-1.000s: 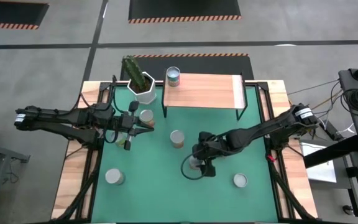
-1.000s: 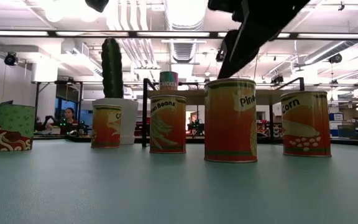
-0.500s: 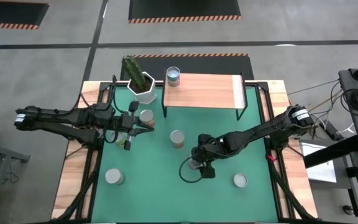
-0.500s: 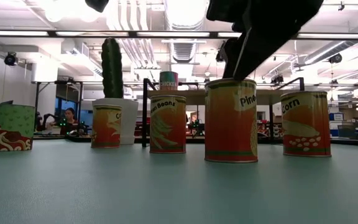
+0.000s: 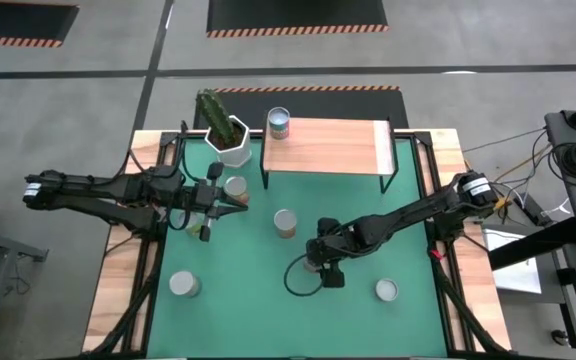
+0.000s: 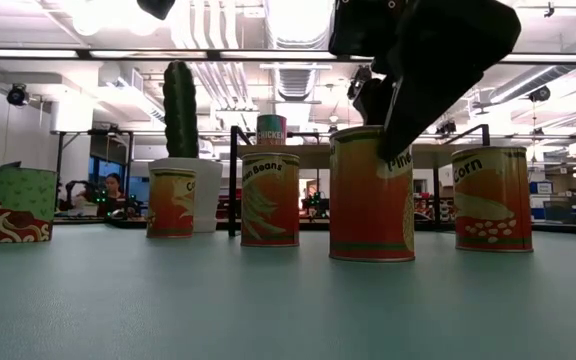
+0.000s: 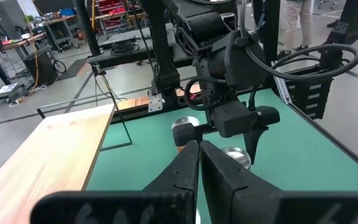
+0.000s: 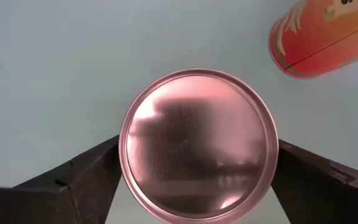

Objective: Pick and place cans onto a shelf
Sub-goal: Put the canned pineapple on the shelf

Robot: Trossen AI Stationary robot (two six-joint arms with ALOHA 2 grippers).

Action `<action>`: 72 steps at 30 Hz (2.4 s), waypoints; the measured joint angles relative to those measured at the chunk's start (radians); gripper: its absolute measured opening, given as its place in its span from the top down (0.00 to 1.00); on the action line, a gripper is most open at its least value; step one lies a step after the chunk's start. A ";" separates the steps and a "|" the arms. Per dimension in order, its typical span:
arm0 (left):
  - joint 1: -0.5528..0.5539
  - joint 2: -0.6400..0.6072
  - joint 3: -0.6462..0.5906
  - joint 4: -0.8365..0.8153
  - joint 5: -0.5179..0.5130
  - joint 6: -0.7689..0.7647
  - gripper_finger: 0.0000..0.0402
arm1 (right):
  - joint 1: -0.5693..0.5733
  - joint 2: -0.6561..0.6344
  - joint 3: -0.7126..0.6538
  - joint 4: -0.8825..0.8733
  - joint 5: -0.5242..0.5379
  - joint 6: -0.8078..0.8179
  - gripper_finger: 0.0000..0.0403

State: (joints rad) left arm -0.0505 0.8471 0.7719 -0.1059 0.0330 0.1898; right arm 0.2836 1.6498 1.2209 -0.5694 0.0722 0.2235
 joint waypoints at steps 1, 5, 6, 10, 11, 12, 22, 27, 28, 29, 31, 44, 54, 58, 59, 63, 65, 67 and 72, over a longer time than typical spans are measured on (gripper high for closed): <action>0.000 0.000 0.000 0.000 0.000 0.000 1.00 | 0.000 0.000 0.000 0.000 -0.002 0.005 0.16; 0.000 0.000 0.000 0.000 0.000 0.000 1.00 | 0.000 -0.001 0.000 0.000 -0.003 0.012 0.23; 0.000 0.000 0.000 0.000 0.000 0.000 1.00 | 0.000 -0.001 0.000 0.001 -0.003 0.012 0.24; 0.000 0.000 0.000 0.000 0.000 0.000 1.00 | -0.001 -0.002 0.000 0.004 -0.017 0.017 0.26; 0.000 0.000 0.000 0.000 0.000 0.000 1.00 | -0.002 -0.002 0.000 0.004 -0.017 0.022 0.25; 0.000 0.000 0.000 0.000 0.000 0.000 1.00 | -0.003 -0.002 0.000 0.004 -0.018 0.032 0.24; 0.000 0.000 0.000 0.000 0.000 0.000 1.00 | -0.040 -0.093 0.009 -0.030 -0.024 0.097 0.24; 0.000 0.000 0.000 0.000 0.000 0.000 1.00 | -0.085 -0.150 0.108 -0.171 -0.018 0.144 0.23; 0.000 0.000 0.000 0.000 0.000 0.000 1.00 | -0.095 -0.154 0.133 -0.203 -0.009 0.145 0.23; 0.000 0.000 0.000 0.000 0.000 0.000 1.00 | -0.105 -0.157 0.158 -0.231 0.007 0.145 0.23; 0.000 0.000 0.000 0.000 0.000 0.000 1.00 | -0.132 -0.158 0.207 -0.287 0.030 0.144 0.23; 0.000 0.000 0.000 -0.001 0.000 0.000 1.00 | -0.420 -0.161 0.441 -0.559 0.034 0.068 0.23; 0.000 0.000 0.000 -0.008 0.000 0.000 1.00 | -0.704 -0.161 0.481 -0.585 0.034 -0.032 0.23; 0.000 0.000 0.000 -0.008 0.000 0.000 1.00 | -0.820 -0.161 0.481 -0.588 0.033 -0.042 0.23; 0.000 0.000 0.000 -0.008 0.000 0.000 1.00 | -0.848 -0.161 0.481 -0.588 0.033 -0.047 0.23; 0.000 0.000 0.000 -0.008 0.000 0.000 1.00 | -0.953 -0.161 0.480 -0.587 0.001 -0.087 0.23; 0.000 0.000 0.000 -0.008 0.000 0.000 1.00 | -1.000 -0.161 0.480 -0.587 -0.023 -0.107 0.23; 0.000 0.000 0.000 -0.008 0.000 0.000 1.00 | -1.038 -0.161 0.480 -0.587 -0.043 -0.123 0.23; 0.000 0.000 0.000 -0.008 0.000 0.000 1.00 | -1.103 -0.161 0.478 -0.594 -0.055 -0.141 0.23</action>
State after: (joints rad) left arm -0.0508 0.8471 0.7719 -0.1135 0.0334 0.1898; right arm -0.8198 1.4891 1.6989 -1.1634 0.0174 0.0826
